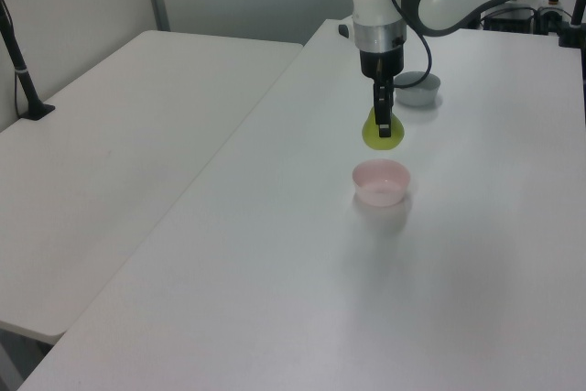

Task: Pick up a pear from the bowl
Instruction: 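Lift the pear out of the pink bowl and carry it toward the grey bowl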

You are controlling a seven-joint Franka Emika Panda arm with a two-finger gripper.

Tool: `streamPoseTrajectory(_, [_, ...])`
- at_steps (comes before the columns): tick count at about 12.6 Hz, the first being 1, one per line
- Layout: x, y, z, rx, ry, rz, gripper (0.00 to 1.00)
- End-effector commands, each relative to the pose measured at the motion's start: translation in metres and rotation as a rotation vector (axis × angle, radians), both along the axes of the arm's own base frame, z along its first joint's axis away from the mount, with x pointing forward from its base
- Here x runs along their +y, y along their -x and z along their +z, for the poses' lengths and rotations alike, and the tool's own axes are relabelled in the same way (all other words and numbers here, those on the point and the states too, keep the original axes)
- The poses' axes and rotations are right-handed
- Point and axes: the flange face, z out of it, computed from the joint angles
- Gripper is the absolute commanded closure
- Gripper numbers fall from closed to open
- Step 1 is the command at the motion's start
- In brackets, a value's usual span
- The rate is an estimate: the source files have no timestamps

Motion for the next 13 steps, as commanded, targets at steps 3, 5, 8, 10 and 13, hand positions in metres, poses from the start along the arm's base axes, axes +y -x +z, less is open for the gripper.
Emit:
streamPoseTrajectory(3, [-0.058, -0.007, 0.01, -0.001, 0.017, -0.091, 0.86])
streamPoseTrajectory(5, [-0.095, -0.012, 0.015, -0.012, 0.029, -0.11, 0.86])
streamPoseTrajectory(8, [-0.146, -0.015, 0.016, -0.01, 0.049, -0.129, 0.86])
streamPoseTrajectory(10, [-0.171, -0.015, 0.013, -0.006, 0.051, -0.135, 0.86])
streamPoseTrajectory(13, [-0.183, -0.016, -0.013, -0.018, 0.049, -0.143, 0.86])
